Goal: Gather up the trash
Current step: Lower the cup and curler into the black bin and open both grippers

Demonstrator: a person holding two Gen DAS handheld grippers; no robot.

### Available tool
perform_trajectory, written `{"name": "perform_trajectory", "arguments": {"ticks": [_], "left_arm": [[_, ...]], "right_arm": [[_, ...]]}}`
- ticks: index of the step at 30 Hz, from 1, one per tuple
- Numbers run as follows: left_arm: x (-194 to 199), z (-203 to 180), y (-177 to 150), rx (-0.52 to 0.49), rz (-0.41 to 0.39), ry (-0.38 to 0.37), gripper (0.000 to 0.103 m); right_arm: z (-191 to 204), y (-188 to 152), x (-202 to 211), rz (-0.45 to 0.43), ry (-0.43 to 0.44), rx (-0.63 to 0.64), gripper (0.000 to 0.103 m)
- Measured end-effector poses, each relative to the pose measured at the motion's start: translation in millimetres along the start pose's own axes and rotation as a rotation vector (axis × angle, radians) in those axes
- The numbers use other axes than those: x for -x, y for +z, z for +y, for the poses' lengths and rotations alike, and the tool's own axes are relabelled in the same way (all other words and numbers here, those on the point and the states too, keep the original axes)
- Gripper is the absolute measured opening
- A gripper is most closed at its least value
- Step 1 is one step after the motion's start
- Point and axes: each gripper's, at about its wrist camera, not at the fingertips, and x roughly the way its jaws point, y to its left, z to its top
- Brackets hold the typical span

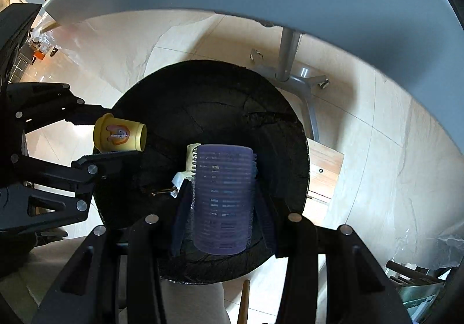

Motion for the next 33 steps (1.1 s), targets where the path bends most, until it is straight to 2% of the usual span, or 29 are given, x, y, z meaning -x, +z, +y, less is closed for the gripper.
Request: {"name": "perform_trajectory", "arguments": {"ticks": [11, 14, 15, 16, 17, 19, 23, 26, 29, 32, 33], "left_arm": [[-8, -1, 3, -0.021, 0.019, 0.015, 0.045], [-5, -1, 3, -0.021, -0.005, -0.005, 0.046], [-2, -1, 3, -0.018, -0.025, -0.007, 0.049], [0, -1, 3, -0.015, -0.035, -0.004, 0.057], [3, -1, 4, -0.009, -0.049, 0.001, 0.069], [8, 0, 3, -0.001, -0.067, 0.006, 0.073], [15, 2, -1, 0.012, -0.068, -0.008, 0.073], [30, 4, -8, 0.027, -0.089, -0.004, 0.073], [63, 9, -9, 0.059, -0.15, -0.033, 0.073], [132, 16, -6, 0.081, -0.333, -0.057, 0.073], [161, 20, -2, 0.098, -0.423, -0.052, 0.076]], "right_arm": [[-1, 5, -7, 0.016, -0.014, -0.007, 0.043], [-1, 5, -6, 0.001, -0.01, -0.009, 0.044], [-1, 5, -3, -0.017, -0.01, -0.011, 0.048], [-2, 5, -1, -0.034, -0.009, -0.016, 0.068], [-3, 3, 3, -0.055, -0.005, -0.024, 0.077], [-7, 3, 10, -0.069, 0.008, -0.038, 0.08], [-13, -2, 22, -0.092, -0.01, -0.036, 0.08], [-16, -7, 47, -0.14, -0.034, -0.027, 0.08], [-15, -10, 88, -0.24, -0.068, -0.007, 0.08], [-6, -8, 153, -0.427, -0.12, 0.041, 0.087], [-2, -8, 176, -0.502, -0.132, 0.06, 0.092]]}}
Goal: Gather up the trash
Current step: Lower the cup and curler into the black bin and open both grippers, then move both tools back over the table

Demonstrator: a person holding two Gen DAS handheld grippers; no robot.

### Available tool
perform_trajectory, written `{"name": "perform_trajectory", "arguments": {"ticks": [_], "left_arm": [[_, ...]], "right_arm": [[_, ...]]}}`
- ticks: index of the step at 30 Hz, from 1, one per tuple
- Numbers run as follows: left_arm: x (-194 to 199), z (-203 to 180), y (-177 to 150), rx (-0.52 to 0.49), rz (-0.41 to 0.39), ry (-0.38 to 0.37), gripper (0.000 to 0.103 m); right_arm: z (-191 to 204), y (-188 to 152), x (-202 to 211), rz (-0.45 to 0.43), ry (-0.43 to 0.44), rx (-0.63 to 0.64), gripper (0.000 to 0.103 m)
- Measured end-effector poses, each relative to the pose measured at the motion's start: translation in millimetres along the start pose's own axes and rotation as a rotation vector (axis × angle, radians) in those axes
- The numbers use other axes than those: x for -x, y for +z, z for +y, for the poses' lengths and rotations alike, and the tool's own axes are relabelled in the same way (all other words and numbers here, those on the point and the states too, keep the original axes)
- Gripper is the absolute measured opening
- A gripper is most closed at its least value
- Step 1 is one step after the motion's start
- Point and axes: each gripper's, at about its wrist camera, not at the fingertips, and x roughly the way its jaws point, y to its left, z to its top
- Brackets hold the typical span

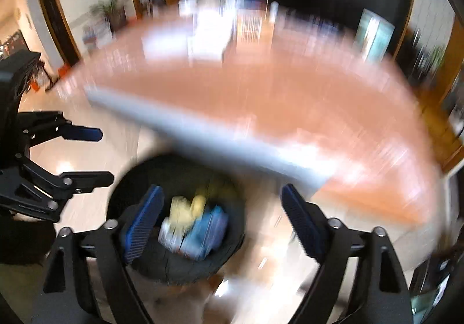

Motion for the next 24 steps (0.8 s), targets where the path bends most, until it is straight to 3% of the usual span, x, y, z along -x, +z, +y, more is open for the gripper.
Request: {"name": "perform_trajectory", "arguments": {"ticks": [1, 2, 3, 4, 5, 7, 10, 14, 18, 24], "left_arm": [[26, 3, 15, 0.023, -0.096, 0.001, 0.082], [45, 5, 25, 0.043, -0.18, 0.004, 0.098], [71, 8, 35, 0.071, -0.3, 0.014, 0.102], [100, 14, 46, 0.112, -0.461, 0.038, 0.102], [117, 18, 53, 0.158, -0.564, 0.066, 0.102], [133, 28, 69, 0.279, -0.636, 0.114, 0.102], [135, 46, 93, 0.344, -0.606, 0.075, 0.102], [123, 65, 108, 0.344, -0.52, 0.097, 0.102], [97, 78, 104, 0.351, -0.426, 0.133, 0.101], [59, 97, 84, 0.37, -0.241, 0.119, 0.101]], "right_arm": [[1, 19, 30, -0.123, -0.01, 0.022, 0.097], [0, 31, 49, -0.207, -0.019, 0.032, 0.099], [1, 45, 72, -0.316, -0.028, 0.042, 0.099], [0, 55, 88, -0.395, -0.037, 0.045, 0.099], [0, 66, 106, -0.487, -0.049, 0.041, 0.099], [-4, 84, 128, -0.604, -0.072, -0.009, 0.099], [-20, 114, 132, -0.613, -0.072, -0.102, 0.099], [-41, 133, 117, -0.575, -0.049, -0.192, 0.099], [-57, 145, 87, -0.503, -0.075, -0.231, 0.099], [-59, 139, 33, -0.347, -0.087, -0.245, 0.099]]}}
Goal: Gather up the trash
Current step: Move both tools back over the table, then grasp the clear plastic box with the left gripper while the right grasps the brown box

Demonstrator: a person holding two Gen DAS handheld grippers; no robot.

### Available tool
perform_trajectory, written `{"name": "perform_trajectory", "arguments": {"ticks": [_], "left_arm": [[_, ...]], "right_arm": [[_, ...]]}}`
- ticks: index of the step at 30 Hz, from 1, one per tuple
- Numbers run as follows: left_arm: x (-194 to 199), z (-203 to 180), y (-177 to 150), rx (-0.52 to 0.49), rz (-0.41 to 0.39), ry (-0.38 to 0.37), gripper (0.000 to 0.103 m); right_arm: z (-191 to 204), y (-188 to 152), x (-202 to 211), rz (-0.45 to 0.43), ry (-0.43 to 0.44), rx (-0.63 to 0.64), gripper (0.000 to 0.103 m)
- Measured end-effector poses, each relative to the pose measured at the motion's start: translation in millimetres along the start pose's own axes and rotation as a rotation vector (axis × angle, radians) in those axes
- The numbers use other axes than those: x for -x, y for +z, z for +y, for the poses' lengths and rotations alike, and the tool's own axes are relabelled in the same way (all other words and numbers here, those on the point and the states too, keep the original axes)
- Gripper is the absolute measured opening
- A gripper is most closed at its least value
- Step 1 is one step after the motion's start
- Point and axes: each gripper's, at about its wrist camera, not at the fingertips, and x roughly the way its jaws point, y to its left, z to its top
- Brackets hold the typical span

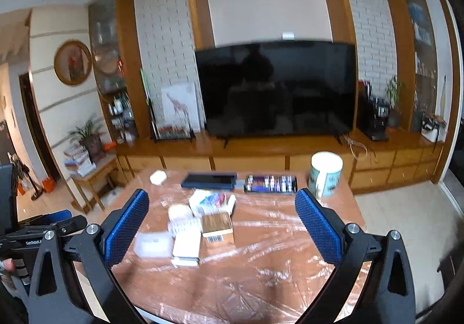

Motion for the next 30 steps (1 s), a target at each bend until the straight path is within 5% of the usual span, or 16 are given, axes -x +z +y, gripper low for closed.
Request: {"name": "perform_trajectory", "arguments": {"ticks": [15, 30], "left_arm": [[-98, -2, -20, 0.09, 0.217, 0.04, 0.097], [-150, 1, -18, 0.102, 0.283, 0.089, 0.09]], "right_arm": [[0, -46, -139, 0.283, -0.055, 0.045, 0.099], [17, -65, -220, 0.415, -0.027, 0.09, 0.095]]}}
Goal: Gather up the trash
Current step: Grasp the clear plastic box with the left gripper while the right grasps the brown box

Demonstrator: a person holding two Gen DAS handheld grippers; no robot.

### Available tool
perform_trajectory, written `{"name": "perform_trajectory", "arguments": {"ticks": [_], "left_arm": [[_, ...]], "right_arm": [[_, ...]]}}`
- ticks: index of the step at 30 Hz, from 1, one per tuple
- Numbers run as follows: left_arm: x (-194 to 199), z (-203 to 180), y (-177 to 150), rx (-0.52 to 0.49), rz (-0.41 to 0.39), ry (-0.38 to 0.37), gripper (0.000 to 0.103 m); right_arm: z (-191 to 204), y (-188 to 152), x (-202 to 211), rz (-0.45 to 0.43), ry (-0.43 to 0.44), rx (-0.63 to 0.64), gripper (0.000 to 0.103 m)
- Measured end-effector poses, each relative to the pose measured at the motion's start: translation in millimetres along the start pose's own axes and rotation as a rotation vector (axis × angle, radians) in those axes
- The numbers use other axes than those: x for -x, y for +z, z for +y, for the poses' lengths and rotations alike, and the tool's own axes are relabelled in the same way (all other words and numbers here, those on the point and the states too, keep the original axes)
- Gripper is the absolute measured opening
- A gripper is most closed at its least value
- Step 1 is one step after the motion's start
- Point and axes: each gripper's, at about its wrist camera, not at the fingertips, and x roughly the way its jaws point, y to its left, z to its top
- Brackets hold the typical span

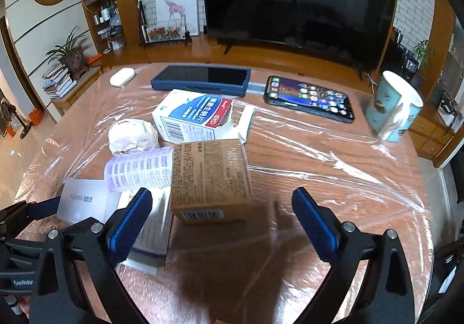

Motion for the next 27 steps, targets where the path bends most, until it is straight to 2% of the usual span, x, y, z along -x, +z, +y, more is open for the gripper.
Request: {"name": "perform_trajectory", "arguments": {"ticks": [8, 12, 15, 19, 25, 27], "left_arm": [[-8, 1, 5, -0.022, 0.003, 0.009, 0.088], [-8, 1, 6, -0.033, 0.007, 0.002, 0.088], [-4, -2, 7, -0.054, -0.003, -0.031, 0.088], [-9, -12, 8, -0.098, -0.001, 0.002, 0.088], [-14, -4, 10, -0.065, 0.021, -0.015, 0.088], [-12, 1, 9, -0.055, 0.028, -0.025, 0.088]], "right_arm": [[-4, 4, -21, 0.048, 0.006, -0.015, 0.085], [-10, 4, -25, 0.056, 0.028, -0.042, 0.085], [-13, 5, -27, 0.059, 0.032, -0.061, 0.085], [-18, 5, -29, 0.063, 0.031, -0.076, 0.084], [-22, 2, -26, 0.064, 0.027, -0.062, 0.069], [-24, 0, -24, 0.067, 0.028, -0.06, 0.067]]}}
